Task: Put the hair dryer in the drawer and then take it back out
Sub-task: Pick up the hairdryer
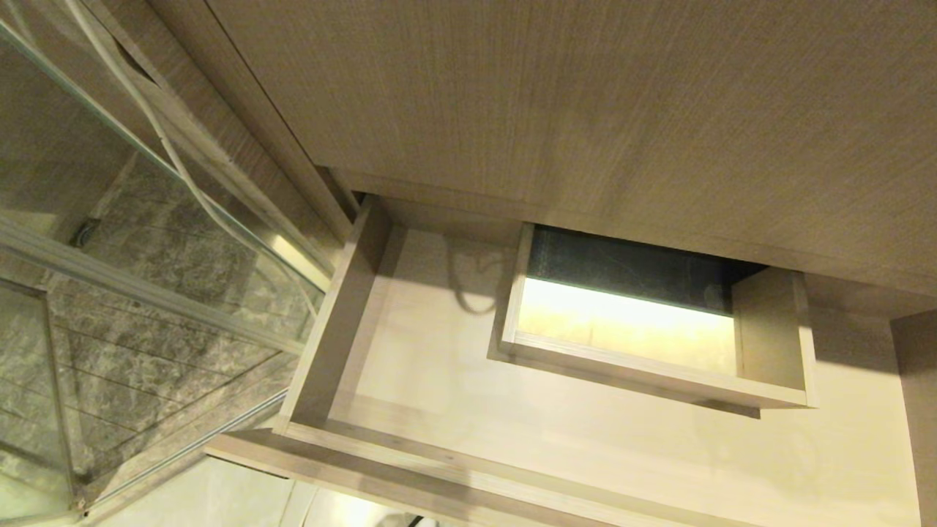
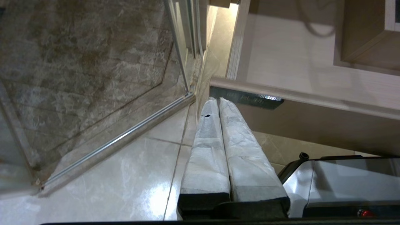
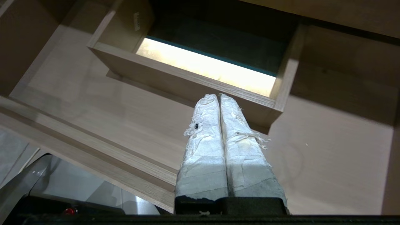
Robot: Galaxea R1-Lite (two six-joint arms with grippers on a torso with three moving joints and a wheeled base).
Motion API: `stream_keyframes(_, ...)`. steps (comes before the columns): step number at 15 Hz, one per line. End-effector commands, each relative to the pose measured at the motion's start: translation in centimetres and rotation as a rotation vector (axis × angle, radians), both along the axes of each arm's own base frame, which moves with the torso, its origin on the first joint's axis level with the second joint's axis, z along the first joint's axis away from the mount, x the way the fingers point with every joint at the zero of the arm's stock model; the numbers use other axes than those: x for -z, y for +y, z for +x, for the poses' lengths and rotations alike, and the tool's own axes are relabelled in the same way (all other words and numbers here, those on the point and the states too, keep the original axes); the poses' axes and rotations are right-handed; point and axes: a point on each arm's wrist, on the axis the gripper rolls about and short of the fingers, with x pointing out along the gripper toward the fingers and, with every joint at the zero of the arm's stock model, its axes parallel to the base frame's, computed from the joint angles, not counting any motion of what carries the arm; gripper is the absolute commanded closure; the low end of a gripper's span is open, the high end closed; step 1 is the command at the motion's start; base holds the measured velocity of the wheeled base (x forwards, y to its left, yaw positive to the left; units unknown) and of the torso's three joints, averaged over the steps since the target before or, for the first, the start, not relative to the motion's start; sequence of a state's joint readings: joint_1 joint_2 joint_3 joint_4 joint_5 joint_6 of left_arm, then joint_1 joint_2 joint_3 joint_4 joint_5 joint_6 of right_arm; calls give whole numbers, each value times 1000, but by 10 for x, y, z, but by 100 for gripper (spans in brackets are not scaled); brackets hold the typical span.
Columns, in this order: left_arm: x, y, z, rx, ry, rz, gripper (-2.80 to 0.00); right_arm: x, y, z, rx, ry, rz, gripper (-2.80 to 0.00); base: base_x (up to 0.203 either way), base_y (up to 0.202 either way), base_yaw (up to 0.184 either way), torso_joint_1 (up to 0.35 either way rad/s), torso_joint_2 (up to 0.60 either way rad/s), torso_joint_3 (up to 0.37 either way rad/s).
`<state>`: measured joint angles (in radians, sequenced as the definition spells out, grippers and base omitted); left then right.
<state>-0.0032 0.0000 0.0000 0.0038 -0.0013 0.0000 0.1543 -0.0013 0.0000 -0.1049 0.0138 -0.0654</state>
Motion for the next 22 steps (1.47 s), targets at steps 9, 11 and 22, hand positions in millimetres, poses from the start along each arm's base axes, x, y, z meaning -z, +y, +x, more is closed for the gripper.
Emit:
stream_keyframes(9, 0, 0, 0, -1, 1, 0, 0, 12, 0, 0, -1, 1, -1, 0, 0, 0, 0, 0, 0, 0)
stream_keyframes(11, 0, 0, 0, -1, 1, 0, 0, 12, 0, 0, -2, 0, -1, 0, 0, 0, 0, 0, 0, 0)
stream_keyframes(22, 0, 0, 0, -1, 0, 0, 0, 12, 0, 0, -6, -3, -18, 0, 0, 0, 0, 0, 0, 0)
